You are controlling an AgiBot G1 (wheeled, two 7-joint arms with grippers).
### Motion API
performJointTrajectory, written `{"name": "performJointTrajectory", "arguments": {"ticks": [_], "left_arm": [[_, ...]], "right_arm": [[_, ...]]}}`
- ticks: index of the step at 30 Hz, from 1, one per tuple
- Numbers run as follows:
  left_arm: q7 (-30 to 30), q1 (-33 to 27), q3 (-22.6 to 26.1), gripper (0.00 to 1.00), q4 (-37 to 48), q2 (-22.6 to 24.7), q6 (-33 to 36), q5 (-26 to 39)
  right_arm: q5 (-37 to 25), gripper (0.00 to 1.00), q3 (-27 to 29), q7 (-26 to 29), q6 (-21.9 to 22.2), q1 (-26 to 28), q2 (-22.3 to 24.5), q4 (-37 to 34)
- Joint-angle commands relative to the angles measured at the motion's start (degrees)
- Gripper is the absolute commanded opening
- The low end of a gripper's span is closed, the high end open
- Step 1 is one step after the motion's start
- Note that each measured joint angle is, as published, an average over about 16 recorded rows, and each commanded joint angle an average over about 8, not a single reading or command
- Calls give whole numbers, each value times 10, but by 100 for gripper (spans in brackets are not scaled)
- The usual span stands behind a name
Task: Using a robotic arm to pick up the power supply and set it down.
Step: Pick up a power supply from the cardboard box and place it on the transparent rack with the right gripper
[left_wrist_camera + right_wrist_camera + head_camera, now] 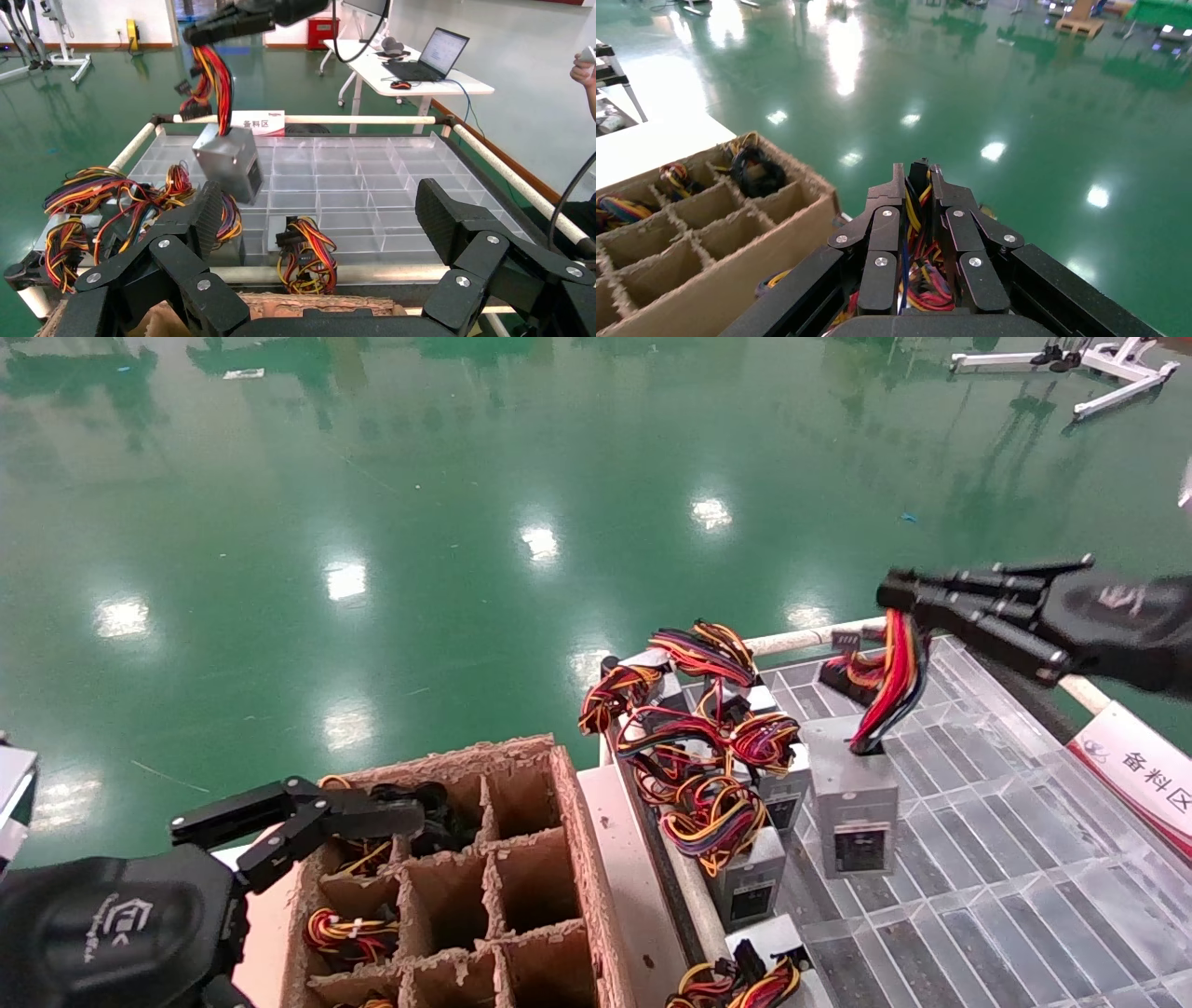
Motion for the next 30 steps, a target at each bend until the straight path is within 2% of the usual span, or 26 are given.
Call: {"name": "performJointTrajectory", "arguments": {"ticks": [1, 17, 30], "left_arm": [[0, 0, 0, 100, 0, 0, 0, 0], [0, 0, 0, 100, 0, 0, 0, 0], [0, 0, 0, 100, 0, 0, 0, 0]], "right_arm": [[2, 0, -2, -2, -1, -9, 0, -3], [-4, 0, -16, -24, 25, -45, -62, -84], [29, 0, 5, -28, 6, -78, -72, -116]]}}
